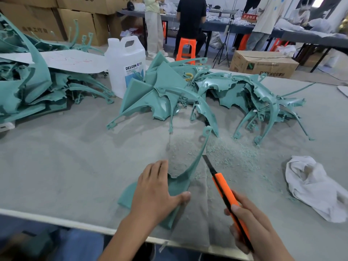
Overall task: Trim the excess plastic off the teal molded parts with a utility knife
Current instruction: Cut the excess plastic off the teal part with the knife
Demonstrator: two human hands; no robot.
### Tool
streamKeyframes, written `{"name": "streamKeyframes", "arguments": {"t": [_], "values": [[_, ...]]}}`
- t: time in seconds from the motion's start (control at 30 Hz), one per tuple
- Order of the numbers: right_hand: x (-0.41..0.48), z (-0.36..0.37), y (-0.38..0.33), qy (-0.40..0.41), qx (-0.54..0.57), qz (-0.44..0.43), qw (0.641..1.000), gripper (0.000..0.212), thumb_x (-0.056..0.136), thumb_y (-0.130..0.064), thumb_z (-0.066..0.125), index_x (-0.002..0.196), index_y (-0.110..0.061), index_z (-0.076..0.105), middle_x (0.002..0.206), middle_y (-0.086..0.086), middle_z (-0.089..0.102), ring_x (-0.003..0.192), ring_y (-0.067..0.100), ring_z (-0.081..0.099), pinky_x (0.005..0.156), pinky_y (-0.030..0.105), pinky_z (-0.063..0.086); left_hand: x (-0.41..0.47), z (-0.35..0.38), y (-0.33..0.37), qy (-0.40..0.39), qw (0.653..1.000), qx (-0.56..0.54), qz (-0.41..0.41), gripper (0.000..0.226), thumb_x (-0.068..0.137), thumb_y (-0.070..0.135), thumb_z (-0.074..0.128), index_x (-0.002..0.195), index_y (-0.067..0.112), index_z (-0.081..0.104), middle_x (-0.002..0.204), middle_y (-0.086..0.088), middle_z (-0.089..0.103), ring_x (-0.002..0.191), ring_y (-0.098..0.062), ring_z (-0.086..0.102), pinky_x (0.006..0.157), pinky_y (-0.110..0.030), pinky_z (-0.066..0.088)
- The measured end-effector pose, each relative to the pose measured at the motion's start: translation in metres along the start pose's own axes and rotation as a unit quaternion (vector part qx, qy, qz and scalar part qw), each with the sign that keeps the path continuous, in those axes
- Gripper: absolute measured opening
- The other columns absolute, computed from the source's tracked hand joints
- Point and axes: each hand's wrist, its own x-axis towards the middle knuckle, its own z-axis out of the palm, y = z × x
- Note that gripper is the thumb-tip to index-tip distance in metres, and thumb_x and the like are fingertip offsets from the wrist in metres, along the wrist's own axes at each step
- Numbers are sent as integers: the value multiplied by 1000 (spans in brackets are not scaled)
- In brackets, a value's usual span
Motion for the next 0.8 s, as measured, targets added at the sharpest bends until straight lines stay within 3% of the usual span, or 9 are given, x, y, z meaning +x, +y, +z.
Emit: {"name": "streamKeyframes", "arguments": {"t": [0.1, 0.3, 0.4, 0.5, 0.6, 0.8], "values": [[-2, 13, -9, -91, 7, 11, 996, 30, 88, -31, 60, 111, -45, 73, 82, 3, 68, 49, 27, 49, 38, 24, 36, -4, 2, -3, 2, 1000, 18, -3, 112, 72, 96, 15, 158, 24, 11, 160, 1, 21, 146, -21, 17, 121, -38, 20], [2, 28, -6, -106, -20, 22, 994, 37, 98, -20, 57, 114, -52, 69, 86, 3, 69, 43, 20, 45, 34, 20, 34, -6, 5, -6, 14, 999, 24, -26, 105, 75, 94, 5, 159, 31, 7, 161, -3, 22, 145, -23, 23, 118, -41, 23], [3, 31, -2, -106, -29, 22, 994, 39, 100, -17, 55, 113, -51, 70, 70, 5, 63, 39, 16, 41, 33, 18, 31, -7, 5, -5, 17, 999, 18, -23, 109, 72, 95, 2, 158, 30, 10, 159, -1, 23, 144, -22, 24, 117, -38, 22], [8, 29, -3, -92, -43, 18, 995, 32, 101, -20, 57, 119, -42, 69, 73, 4, 67, 42, 13, 38, 35, 17, 28, -6, 5, -6, 10, 1000, 4, -20, 106, 74, 93, 12, 158, 29, 9, 160, -1, 21, 146, -22, 22, 119, -38, 21], [9, 27, -10, -111, -71, -18, 991, 33, 88, -38, 56, 115, -53, 69, 84, 6, 70, 47, 16, 35, 38, 18, 27, -7, 5, -7, -7, 1000, -6, -16, 106, 72, 88, 21, 158, 31, -2, 164, 1, 10, 150, -20, 11, 121, -37, 13], [14, 29, -11, -100, -79, -23, 992, 38, 81, -38, 54, 111, -55, 69, 76, 3, 66, 45, 11, 34, 38, 16, 27, -7, 3, -7, -8, 1000, -19, -13, 107, 73, 86, 25, 157, 28, -6, 166, 2, 4, 152, -18, 6, 124, -38, 12]]}}
